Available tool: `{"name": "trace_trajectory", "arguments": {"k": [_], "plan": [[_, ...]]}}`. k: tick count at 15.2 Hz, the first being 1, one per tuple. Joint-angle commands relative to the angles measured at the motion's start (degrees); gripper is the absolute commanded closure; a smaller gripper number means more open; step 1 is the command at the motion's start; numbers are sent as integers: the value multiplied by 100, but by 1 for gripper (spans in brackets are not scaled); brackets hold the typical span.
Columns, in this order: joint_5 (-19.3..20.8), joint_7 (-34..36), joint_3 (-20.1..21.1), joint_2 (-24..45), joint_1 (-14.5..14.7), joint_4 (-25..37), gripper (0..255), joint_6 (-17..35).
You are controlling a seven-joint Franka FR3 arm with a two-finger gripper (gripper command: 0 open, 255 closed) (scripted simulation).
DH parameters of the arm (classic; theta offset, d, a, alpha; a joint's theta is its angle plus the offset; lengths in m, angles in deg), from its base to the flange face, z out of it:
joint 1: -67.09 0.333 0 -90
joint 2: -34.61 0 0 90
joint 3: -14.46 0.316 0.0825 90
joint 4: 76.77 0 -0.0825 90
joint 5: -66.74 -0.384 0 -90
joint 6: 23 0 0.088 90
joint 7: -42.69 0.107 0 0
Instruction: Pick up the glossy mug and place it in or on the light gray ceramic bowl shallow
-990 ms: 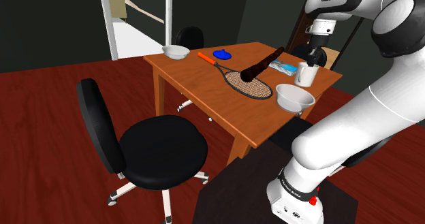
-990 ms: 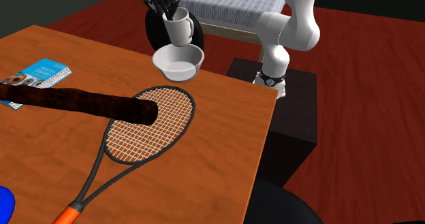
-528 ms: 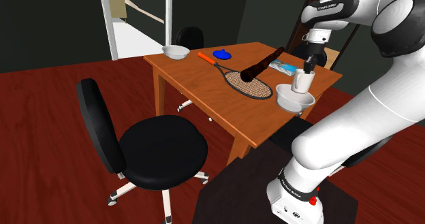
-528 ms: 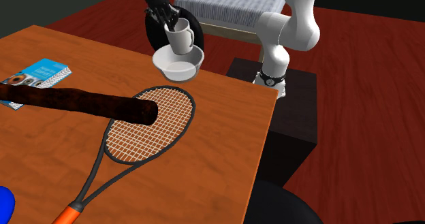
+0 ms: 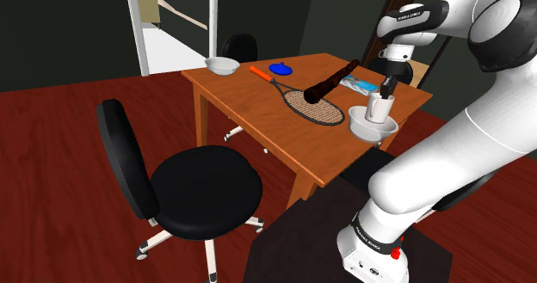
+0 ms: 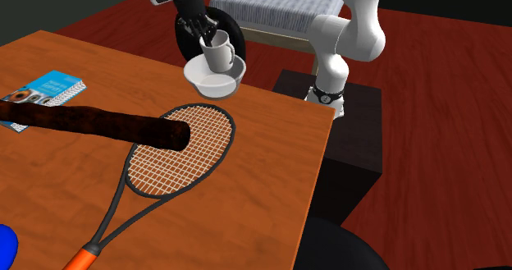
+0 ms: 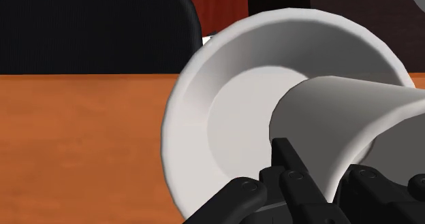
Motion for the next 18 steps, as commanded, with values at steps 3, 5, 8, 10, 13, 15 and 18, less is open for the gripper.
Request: {"name": "trace_trajectory", "arguments": {"k": [3, 5, 8, 10, 13, 15, 18], "plan": [[1, 2, 1, -2, 0, -4, 255, 4], [1, 2, 1, -2, 0, -4, 0, 4], [1, 2, 1, -3, 0, -4, 0, 4], [1, 2, 1, -2, 0, -4, 0, 4], [-97, -63, 54, 104, 55, 642, 0, -550], [-126, -85, 63, 146, 69, 823, 0, -695], [-126, -85, 63, 146, 69, 823, 0, -695]]}}
